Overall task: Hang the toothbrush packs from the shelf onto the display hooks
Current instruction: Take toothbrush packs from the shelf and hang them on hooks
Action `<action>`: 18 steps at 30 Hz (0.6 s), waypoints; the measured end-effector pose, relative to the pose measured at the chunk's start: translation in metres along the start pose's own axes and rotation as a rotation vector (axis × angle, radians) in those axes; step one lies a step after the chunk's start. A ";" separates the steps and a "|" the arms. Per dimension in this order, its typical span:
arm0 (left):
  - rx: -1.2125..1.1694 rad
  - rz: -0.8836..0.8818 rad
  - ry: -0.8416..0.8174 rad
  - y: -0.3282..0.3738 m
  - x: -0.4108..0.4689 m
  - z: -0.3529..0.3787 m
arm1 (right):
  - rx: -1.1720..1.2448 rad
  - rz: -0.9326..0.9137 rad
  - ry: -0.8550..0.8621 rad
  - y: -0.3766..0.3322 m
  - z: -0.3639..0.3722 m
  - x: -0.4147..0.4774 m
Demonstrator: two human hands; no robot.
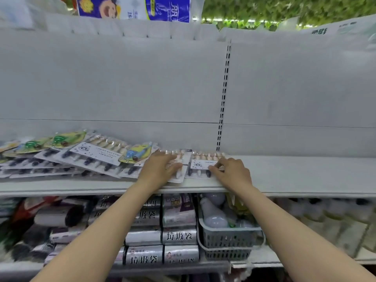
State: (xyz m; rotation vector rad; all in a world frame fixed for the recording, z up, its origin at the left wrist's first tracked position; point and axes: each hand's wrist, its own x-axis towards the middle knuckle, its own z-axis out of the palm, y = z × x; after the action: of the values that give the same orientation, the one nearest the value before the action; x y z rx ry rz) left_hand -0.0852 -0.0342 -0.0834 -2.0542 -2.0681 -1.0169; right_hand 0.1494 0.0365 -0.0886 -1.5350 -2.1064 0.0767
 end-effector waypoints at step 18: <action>0.411 -0.390 -0.022 -0.015 0.027 -0.019 | 0.022 0.093 -0.002 -0.016 0.010 0.027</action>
State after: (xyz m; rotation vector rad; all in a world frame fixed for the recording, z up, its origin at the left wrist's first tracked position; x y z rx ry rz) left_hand -0.1097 -0.0179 -0.0614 -1.5105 -2.4909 -0.5304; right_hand 0.1255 0.0577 -0.0816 -1.6194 -2.0290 0.1346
